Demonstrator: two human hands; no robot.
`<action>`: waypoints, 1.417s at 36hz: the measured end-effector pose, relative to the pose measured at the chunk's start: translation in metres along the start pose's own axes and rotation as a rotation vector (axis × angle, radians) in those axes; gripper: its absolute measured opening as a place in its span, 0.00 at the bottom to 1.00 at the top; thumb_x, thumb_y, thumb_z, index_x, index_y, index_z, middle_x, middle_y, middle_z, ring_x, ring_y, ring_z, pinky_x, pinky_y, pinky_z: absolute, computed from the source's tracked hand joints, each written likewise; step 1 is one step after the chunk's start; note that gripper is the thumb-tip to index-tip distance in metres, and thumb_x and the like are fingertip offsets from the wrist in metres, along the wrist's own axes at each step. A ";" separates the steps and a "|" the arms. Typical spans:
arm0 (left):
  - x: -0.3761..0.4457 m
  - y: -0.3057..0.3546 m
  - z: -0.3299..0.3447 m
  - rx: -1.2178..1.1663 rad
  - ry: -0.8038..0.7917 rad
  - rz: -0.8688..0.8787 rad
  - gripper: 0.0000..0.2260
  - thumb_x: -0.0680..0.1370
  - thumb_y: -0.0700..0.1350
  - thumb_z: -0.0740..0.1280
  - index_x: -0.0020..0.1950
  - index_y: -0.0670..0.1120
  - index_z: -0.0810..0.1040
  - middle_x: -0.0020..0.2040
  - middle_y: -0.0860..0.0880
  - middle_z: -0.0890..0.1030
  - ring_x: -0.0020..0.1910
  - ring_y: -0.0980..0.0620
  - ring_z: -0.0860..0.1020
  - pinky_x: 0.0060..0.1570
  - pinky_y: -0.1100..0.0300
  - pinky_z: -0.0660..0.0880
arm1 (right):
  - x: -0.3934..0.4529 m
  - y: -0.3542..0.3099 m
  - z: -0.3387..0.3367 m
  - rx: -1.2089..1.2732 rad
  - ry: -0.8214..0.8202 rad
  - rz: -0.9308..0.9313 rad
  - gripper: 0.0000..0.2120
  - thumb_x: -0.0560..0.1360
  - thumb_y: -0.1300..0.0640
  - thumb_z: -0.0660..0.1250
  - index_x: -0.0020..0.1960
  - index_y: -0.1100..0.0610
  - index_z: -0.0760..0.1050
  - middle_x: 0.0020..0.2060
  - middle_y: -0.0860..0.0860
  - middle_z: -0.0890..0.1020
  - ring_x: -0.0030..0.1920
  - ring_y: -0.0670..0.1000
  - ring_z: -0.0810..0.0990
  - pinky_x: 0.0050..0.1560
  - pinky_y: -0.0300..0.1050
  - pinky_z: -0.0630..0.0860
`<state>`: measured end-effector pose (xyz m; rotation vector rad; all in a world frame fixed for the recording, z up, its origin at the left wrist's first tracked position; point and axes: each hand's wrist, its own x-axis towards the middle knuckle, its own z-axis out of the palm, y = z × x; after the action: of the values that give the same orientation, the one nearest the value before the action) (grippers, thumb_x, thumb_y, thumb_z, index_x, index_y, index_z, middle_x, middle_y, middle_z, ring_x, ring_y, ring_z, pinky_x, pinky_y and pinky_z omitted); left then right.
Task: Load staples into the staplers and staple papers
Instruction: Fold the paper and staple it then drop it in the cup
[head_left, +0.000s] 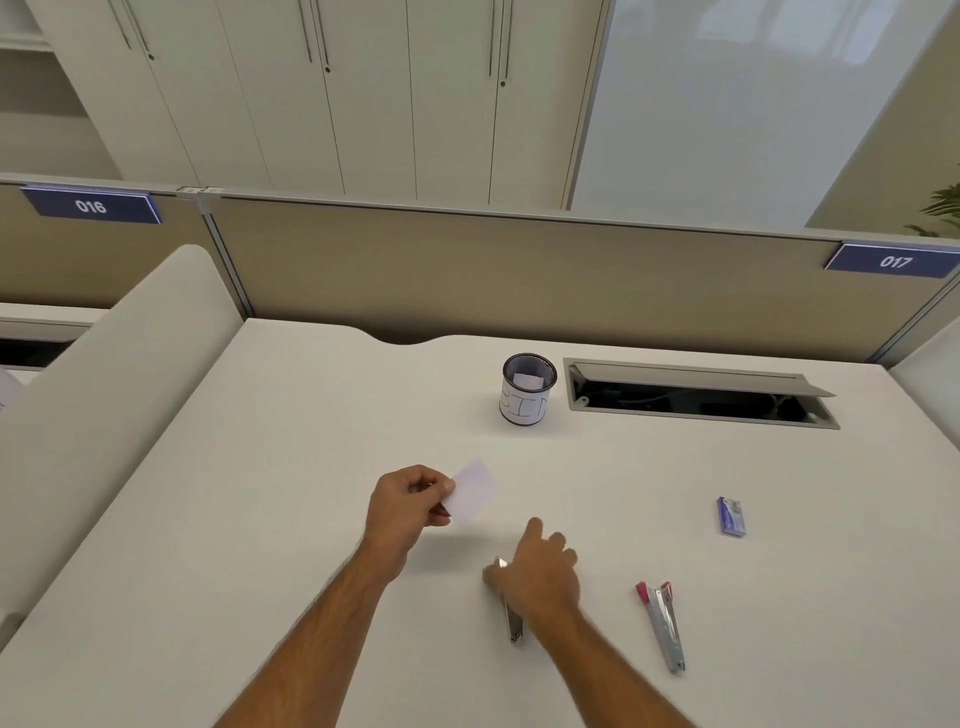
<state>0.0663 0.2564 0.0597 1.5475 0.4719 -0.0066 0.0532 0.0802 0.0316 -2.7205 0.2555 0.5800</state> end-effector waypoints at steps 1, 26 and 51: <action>0.000 -0.001 0.000 -0.001 0.013 0.001 0.04 0.77 0.36 0.73 0.43 0.39 0.84 0.38 0.43 0.84 0.35 0.50 0.81 0.38 0.57 0.82 | -0.003 -0.001 0.007 -0.037 0.011 -0.020 0.26 0.75 0.44 0.66 0.67 0.54 0.62 0.61 0.54 0.71 0.62 0.58 0.72 0.47 0.45 0.73; -0.033 0.003 0.063 -0.062 -0.047 -0.001 0.05 0.78 0.35 0.71 0.45 0.32 0.81 0.40 0.38 0.85 0.38 0.45 0.86 0.40 0.52 0.84 | -0.016 0.069 -0.043 1.436 -0.350 -0.139 0.10 0.81 0.60 0.68 0.61 0.60 0.82 0.50 0.58 0.83 0.52 0.59 0.86 0.46 0.53 0.83; -0.086 0.001 0.131 0.009 -0.088 0.033 0.05 0.77 0.36 0.72 0.42 0.37 0.84 0.41 0.38 0.86 0.40 0.40 0.86 0.40 0.51 0.84 | -0.028 0.136 -0.076 1.495 -0.328 -0.169 0.22 0.66 0.52 0.82 0.58 0.54 0.85 0.52 0.56 0.87 0.47 0.52 0.85 0.47 0.48 0.82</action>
<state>0.0262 0.1061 0.0798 1.5568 0.3773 -0.0509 0.0222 -0.0709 0.0683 -1.1754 0.2229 0.4604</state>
